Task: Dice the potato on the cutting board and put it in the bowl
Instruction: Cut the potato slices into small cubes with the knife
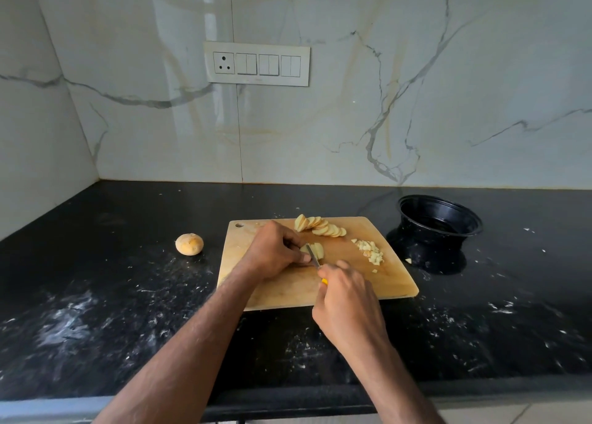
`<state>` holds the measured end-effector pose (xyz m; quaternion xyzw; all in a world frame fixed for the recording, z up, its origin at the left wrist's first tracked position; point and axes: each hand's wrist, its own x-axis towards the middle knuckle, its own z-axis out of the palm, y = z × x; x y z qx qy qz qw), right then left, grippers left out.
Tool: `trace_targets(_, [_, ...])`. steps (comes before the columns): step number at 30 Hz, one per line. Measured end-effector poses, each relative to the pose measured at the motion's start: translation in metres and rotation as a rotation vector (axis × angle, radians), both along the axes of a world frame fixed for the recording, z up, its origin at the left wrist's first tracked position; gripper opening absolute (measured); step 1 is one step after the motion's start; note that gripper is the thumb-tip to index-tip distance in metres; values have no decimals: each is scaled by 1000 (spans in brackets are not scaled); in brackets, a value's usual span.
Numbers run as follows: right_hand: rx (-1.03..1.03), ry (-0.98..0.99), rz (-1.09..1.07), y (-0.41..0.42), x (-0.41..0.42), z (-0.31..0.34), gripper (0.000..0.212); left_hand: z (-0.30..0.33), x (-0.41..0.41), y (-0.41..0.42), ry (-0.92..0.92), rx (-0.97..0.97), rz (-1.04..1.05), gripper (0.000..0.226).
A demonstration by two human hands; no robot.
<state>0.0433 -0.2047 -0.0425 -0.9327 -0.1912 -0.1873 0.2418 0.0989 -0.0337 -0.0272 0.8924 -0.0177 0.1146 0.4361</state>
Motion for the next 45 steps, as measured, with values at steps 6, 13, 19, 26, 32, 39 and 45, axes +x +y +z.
trace_targets(6, [5,18,6,-22,-15,1,27,0,0,-2,14,64,33,23])
trace_targets(13, [63,-20,-46,-29,-19,9,18,-1,-1,0,1,28,84,34])
trace_targets(19, [145,-44,-38,-7,2,13,24,2,-2,8,23,1,-1,20])
trace_targets(26, [112,-36,-40,7,12,3,26,1,-1,8,-5,27,-7,13])
trace_targets(32, [39,-32,-43,9,12,2,27,-2,0,3,-1,14,37,13])
trace_targets(39, [78,14,-25,11,19,5,27,0,6,1,61,39,65,14])
trace_targets(45, [55,39,-20,15,25,6,22,3,9,2,79,68,47,13])
